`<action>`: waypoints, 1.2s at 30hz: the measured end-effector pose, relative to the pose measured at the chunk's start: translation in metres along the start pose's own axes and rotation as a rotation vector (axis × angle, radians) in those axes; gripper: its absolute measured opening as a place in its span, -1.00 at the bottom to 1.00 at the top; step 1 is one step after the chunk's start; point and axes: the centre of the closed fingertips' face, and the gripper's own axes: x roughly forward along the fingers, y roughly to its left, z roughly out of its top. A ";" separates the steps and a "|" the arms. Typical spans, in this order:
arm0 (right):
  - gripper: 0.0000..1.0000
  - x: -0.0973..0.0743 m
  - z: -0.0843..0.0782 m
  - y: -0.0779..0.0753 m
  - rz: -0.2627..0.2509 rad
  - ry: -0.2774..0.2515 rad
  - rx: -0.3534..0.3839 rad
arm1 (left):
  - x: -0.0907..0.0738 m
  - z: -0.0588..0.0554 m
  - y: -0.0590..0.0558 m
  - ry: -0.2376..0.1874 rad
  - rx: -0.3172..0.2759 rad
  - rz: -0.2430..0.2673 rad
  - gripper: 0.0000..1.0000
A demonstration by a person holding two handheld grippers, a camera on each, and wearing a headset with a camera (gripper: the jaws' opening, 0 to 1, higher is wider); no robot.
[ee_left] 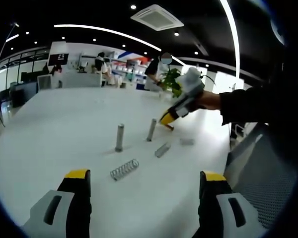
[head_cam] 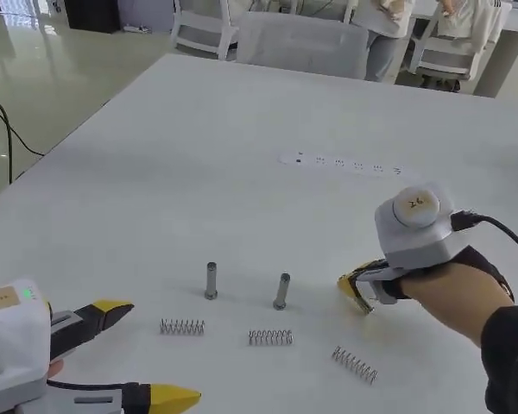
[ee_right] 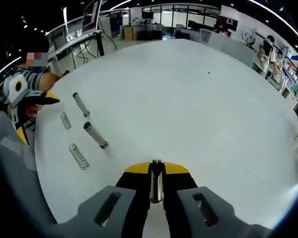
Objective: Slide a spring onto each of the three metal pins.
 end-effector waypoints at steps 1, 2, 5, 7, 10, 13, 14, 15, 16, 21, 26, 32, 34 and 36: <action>-0.90 -0.001 0.000 0.000 -0.002 -0.004 -0.001 | 0.000 0.000 0.000 0.000 0.001 0.000 0.74; -0.90 -0.003 0.001 0.000 -0.004 -0.007 -0.002 | 0.000 0.000 0.000 -0.001 0.001 0.000 0.73; -0.90 -0.009 0.001 0.001 -0.011 -0.019 -0.006 | 0.000 0.001 0.000 -0.002 0.004 0.000 0.74; -0.90 -0.012 0.001 0.001 -0.012 -0.025 -0.009 | 0.000 0.001 0.000 -0.005 0.004 0.001 0.74; -0.90 -0.016 0.000 0.002 -0.015 -0.028 -0.006 | -0.001 0.002 0.000 -0.006 0.006 0.001 0.73; -0.90 -0.019 0.000 0.003 -0.019 -0.035 -0.007 | -0.001 0.002 -0.001 -0.006 0.008 0.000 0.73; -0.90 -0.020 0.000 0.004 -0.020 -0.037 -0.006 | -0.001 0.003 -0.001 -0.007 0.009 0.000 0.74; -0.90 -0.021 0.000 0.004 -0.022 -0.040 -0.006 | -0.001 0.002 -0.001 -0.007 0.010 0.000 0.73; -0.90 -0.022 0.000 0.004 -0.022 -0.043 -0.005 | -0.001 0.002 -0.001 -0.006 0.011 0.000 0.73; -0.90 -0.026 0.000 0.006 -0.023 -0.051 0.000 | -0.001 0.002 -0.001 -0.002 0.015 -0.003 0.73; -0.90 -0.029 -0.001 0.009 -0.022 -0.058 0.001 | -0.001 0.002 -0.002 0.001 0.018 -0.004 0.74; -0.90 -0.031 -0.002 0.011 -0.020 -0.063 0.000 | -0.001 0.001 -0.001 0.003 0.020 -0.002 0.73; -0.90 -0.031 -0.002 0.012 -0.018 -0.064 0.001 | -0.001 0.001 -0.001 0.004 0.021 -0.001 0.73; -0.90 -0.032 -0.003 0.013 -0.016 -0.066 0.002 | -0.002 0.001 -0.001 0.004 0.020 0.000 0.73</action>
